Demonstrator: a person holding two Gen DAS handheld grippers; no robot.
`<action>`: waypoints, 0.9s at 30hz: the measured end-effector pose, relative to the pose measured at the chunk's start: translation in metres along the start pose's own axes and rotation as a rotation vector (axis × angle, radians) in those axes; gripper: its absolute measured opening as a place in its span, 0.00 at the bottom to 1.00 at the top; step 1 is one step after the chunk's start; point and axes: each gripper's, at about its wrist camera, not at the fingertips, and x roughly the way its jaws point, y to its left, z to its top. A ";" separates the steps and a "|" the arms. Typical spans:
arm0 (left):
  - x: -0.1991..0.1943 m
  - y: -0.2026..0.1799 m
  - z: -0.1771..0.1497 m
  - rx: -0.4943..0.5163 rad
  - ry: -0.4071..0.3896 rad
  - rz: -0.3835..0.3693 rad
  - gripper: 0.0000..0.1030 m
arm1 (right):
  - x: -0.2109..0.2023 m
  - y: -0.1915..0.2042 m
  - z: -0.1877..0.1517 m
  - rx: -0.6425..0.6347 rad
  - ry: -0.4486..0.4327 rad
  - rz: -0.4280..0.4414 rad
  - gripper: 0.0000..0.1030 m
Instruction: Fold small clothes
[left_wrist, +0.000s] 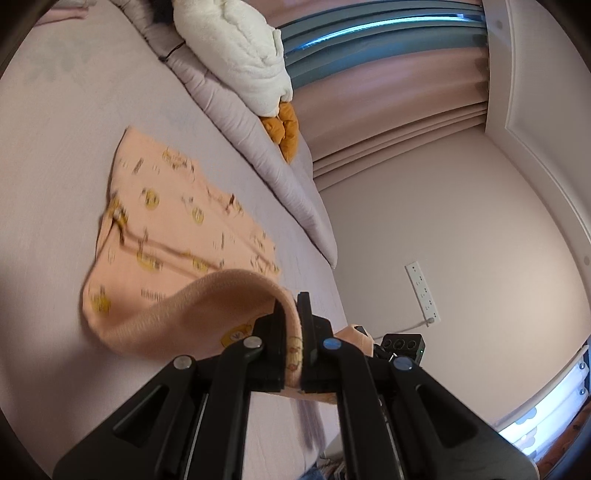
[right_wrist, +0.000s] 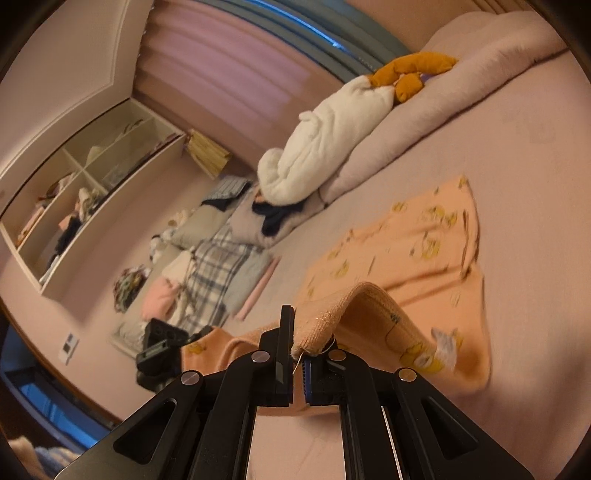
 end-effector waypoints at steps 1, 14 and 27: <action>0.005 0.002 0.006 0.000 -0.003 0.002 0.03 | 0.002 -0.002 0.004 -0.001 -0.005 -0.007 0.06; 0.060 0.046 0.084 -0.067 -0.044 0.059 0.03 | 0.045 -0.041 0.067 0.024 -0.074 -0.116 0.05; 0.106 0.104 0.142 -0.219 -0.054 0.163 0.03 | 0.090 -0.096 0.104 0.156 -0.014 -0.266 0.05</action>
